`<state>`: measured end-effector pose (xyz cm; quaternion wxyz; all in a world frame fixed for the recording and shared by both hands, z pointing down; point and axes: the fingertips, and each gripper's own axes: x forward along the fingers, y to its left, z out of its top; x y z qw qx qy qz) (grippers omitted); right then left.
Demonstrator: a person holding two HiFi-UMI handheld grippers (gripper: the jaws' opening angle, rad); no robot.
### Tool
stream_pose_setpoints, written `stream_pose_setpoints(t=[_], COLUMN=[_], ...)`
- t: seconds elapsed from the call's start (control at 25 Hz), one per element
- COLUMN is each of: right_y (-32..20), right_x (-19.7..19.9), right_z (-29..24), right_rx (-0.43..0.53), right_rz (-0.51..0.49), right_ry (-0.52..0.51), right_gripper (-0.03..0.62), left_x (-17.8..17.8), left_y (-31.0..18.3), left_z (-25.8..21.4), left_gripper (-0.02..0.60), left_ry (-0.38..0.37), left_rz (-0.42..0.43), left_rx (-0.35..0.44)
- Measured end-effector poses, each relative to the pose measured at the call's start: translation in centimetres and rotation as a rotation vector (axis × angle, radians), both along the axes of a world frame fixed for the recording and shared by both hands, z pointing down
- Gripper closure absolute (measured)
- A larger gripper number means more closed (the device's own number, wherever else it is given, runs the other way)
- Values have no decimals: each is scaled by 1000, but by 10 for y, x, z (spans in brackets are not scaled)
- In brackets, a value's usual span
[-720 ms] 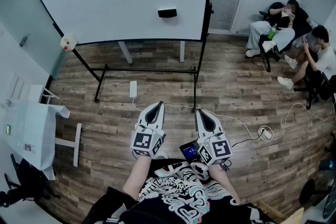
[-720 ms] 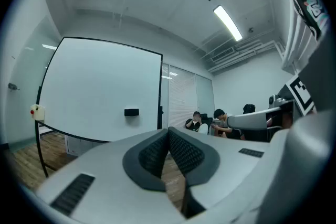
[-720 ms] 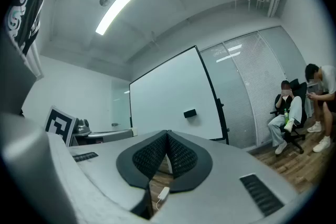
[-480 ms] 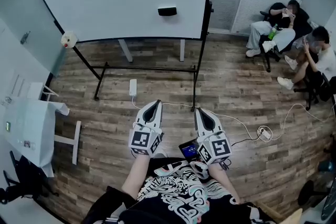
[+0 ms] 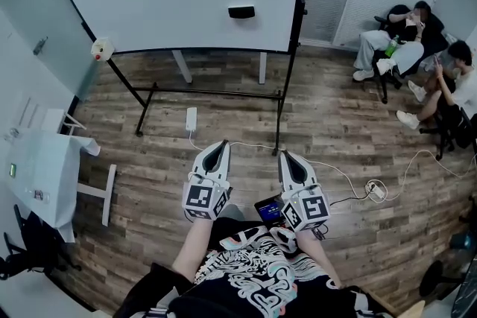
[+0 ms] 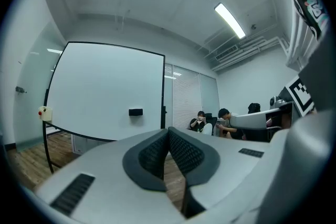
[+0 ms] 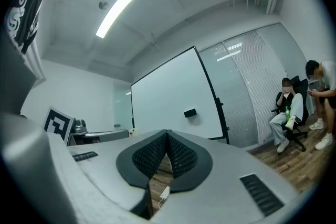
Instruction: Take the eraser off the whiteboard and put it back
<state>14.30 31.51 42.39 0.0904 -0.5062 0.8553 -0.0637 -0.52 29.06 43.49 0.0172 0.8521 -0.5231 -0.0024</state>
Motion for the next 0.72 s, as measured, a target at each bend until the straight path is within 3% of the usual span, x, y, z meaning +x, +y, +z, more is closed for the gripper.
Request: stream_pose_setpoints(t=[0.16, 0.4, 0.72], right_y=[-6, -28, -89], right_x=[5, 10, -4], right_z=[-1, 4, 11], right_rx=[1, -5, -17], right_rz=[11, 39, 44], right_ry=[-6, 3, 23], right_gripper=[598, 597, 597], left_x=[3, -2, -20], left_y=[-3, -23, -89], left_z=[-1, 1, 5], left_gripper=[557, 557, 557], left_ry=[16, 34, 30], left_rz=[41, 31, 3], left_rx=[-3, 1, 18])
